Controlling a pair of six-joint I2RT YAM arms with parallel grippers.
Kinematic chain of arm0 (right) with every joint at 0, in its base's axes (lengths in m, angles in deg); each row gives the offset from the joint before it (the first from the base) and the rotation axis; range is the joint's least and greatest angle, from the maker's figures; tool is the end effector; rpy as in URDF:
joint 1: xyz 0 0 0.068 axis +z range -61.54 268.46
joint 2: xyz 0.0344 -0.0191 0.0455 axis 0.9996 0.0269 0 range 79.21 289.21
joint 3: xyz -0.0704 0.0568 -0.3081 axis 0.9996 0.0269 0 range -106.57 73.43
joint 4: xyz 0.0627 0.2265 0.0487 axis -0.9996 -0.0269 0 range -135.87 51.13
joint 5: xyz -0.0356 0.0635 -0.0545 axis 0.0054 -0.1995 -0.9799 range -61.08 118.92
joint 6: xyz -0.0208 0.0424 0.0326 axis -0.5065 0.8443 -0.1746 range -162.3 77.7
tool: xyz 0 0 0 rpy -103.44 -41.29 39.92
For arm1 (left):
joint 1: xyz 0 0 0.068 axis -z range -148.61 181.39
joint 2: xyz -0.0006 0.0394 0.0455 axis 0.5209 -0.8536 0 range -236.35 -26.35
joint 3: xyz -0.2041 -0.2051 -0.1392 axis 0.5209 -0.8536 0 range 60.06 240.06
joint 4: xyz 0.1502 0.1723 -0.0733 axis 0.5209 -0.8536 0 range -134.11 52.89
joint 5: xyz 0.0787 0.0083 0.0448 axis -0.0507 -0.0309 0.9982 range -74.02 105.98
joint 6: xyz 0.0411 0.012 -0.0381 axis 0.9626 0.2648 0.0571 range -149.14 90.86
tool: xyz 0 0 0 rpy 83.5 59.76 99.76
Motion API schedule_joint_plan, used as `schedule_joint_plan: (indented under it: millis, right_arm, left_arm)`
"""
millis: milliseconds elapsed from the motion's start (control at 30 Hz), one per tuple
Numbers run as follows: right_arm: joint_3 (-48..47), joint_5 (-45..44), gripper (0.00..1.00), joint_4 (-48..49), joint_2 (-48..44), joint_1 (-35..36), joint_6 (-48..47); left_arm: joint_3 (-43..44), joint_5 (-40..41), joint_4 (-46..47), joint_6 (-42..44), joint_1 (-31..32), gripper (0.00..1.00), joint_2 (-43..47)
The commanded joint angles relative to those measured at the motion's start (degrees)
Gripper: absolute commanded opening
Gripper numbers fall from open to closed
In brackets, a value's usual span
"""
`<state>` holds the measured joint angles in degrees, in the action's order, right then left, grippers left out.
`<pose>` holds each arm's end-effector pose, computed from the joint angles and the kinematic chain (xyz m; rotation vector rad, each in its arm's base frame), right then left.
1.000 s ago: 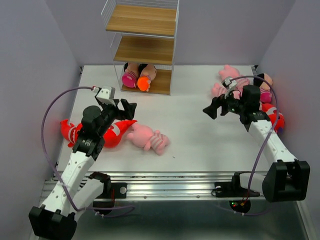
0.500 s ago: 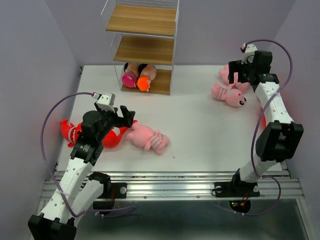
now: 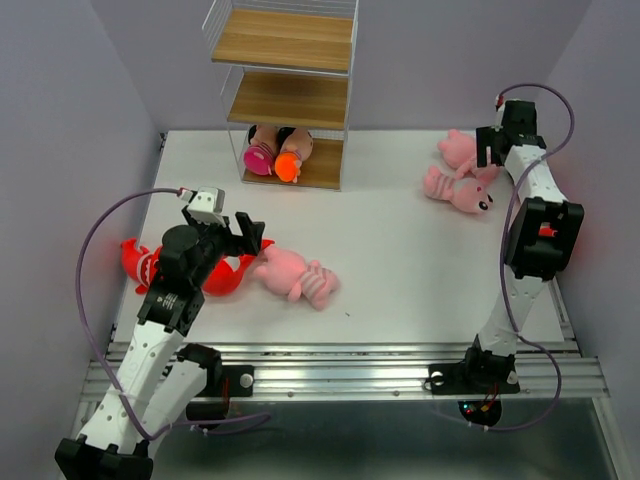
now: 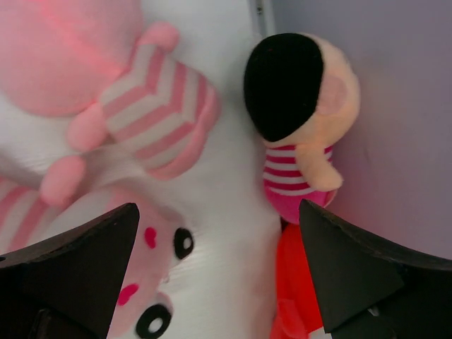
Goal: Place and organize the stuffed toys onto the shelf
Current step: Grab a stuffed toy with the right arm
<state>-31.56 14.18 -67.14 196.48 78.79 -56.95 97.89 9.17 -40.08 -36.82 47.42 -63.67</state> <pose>0.4709 -0.0908 0.3301 0.0368 2.3031 -0.5138 0.1008 -0.0338 0.3607 0.2110 1.6155 -0.4149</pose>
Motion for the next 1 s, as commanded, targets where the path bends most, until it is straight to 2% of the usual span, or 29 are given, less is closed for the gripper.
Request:
schedule_joint_plan:
  millis: [0,133,367,567,967]
  right_arm:
    - [-5.66,-7.14,1.00,5.77,4.00,-3.24,-5.02]
    - [-8.47,-9.07,1.00,8.31,9.10,-4.30,-7.93]
    - [-8.74,-11.09,1.00,15.16,12.01,-4.30,-11.80]
    - [-11.29,-11.98,1.00,16.76,15.70,-5.97,-13.65]
    - [-7.34,-9.69,1.00,20.71,15.18,-7.03,-14.26]
  left_arm:
    - [0.58,0.92,1.12,0.21,-0.21,0.99,-0.64]
    - [0.67,1.36,1.03,0.30,-0.21,0.99,-2.14]
    - [0.58,1.97,1.03,0.39,-0.12,0.99,-3.28]
    - [0.41,2.06,1.03,0.39,-0.12,0.99,-3.64]
    - [0.41,2.24,1.03,0.48,-0.12,0.99,-3.81]
